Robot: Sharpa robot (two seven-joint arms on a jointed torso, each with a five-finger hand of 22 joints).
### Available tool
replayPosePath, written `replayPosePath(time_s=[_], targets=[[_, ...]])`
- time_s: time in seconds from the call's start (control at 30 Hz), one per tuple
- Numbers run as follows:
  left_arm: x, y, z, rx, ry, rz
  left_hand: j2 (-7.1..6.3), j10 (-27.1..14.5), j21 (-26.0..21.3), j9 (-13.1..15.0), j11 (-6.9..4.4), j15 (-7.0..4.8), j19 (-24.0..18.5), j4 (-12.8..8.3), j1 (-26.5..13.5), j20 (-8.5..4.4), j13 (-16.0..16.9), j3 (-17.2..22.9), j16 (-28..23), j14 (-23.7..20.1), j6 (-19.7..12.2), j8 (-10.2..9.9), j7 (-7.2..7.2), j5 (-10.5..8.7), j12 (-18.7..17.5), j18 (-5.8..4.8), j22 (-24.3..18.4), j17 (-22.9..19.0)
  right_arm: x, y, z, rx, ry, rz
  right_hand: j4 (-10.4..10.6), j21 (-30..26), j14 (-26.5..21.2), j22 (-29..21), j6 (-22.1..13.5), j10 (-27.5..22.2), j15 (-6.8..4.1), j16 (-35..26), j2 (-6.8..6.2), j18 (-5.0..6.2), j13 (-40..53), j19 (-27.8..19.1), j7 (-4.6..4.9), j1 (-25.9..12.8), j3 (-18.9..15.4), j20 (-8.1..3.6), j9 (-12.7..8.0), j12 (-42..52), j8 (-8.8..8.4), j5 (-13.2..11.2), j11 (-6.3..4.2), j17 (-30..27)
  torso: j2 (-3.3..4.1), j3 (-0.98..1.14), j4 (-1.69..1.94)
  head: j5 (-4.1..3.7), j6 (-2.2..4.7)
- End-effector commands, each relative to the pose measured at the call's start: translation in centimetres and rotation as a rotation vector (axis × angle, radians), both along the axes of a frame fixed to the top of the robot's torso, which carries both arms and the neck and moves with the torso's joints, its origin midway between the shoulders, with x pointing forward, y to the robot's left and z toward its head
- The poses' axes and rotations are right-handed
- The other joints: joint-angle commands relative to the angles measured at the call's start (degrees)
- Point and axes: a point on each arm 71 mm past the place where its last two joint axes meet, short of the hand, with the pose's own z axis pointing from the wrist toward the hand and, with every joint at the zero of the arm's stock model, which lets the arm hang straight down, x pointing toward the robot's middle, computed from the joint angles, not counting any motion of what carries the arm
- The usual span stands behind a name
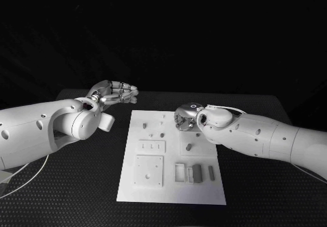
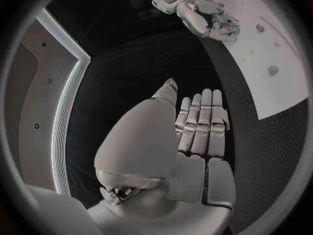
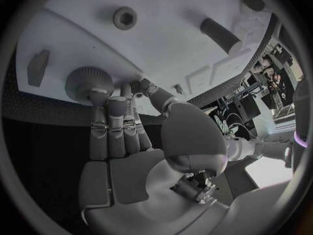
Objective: Assemble the parts on the task board
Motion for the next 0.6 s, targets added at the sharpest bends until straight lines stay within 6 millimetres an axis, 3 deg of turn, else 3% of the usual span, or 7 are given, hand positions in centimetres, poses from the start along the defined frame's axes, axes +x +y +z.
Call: replayPosePath(time_s=[0.03, 0.4, 0.6], targets=[[0.0, -0.17, 0.17, -0.004, -0.006, -0.009, -0.01, -0.06, -0.19, -0.06, 0.3, -0.2, -0.3, -0.04, -0.53, -0.05, -0.07, -0.07, -0.21, -0.15, -0.09, -0.29, 1.36, -0.26, -0.24, -0.37, -0.05, 0.1, -0.38, -0.15, -1.16, -0.042, 0.032, 0.0, -0.03, 0.44, 0.41, 1.38, 0.56, -0.62, -0.13, 0.44, 0.17, 4.03, -0.26, 0.12, -0.15, -0.47, 0.51, -0.42, 0.12, -0.21, 0.39, 0.16, 0.6, 0.05, 0.15, -0.06, -0.04, -0.03, -0.18], [0.06, -0.06, 0.16, -0.003, -0.005, -0.007, 0.01, -0.03, -0.18, -0.08, 0.3, -0.23, -0.24, -0.05, -0.55, -0.07, -0.07, -0.01, -0.2, -0.07, -0.08, -0.3, 1.35, -0.26, -0.27, -0.36, -0.05, 0.14, -0.51, 0.12, -1.13, -0.053, 0.006, 0.01, -0.39, 2.88, 0.94, 1.49, 4.07, 3.34, -1.57, 2.92, 1.76, 4.03, 0.77, 0.73, -1.75, 0.66, 1.26, -0.96, 1.45, 1.31, 2.27, 0.15, -0.91, 0.78, 0.3, -0.06, -0.02, -0.09, -0.06], [0.05, -0.02, 0.15, -0.003, -0.004, -0.006, 0.02, -0.02, -0.18, -0.09, 0.29, -0.24, -0.22, -0.05, -0.56, -0.09, -0.07, 0.01, -0.2, -0.04, -0.07, -0.31, 1.35, -0.26, -0.27, -0.36, -0.06, 0.16, -0.53, 0.3, -1.16, -0.062, 0.004, 0.014, -0.39, 3.61, 1.0, 1.45, 4.94, 4.28, -1.95, 3.4, 2.22, 4.03, 1.02, 0.76, -2.15, 0.71, 1.37, -1.0, 1.79, 1.53, 2.61, 0.16, -1.3, 0.81, 0.4, -0.05, -0.05, -0.09, 0.02]])
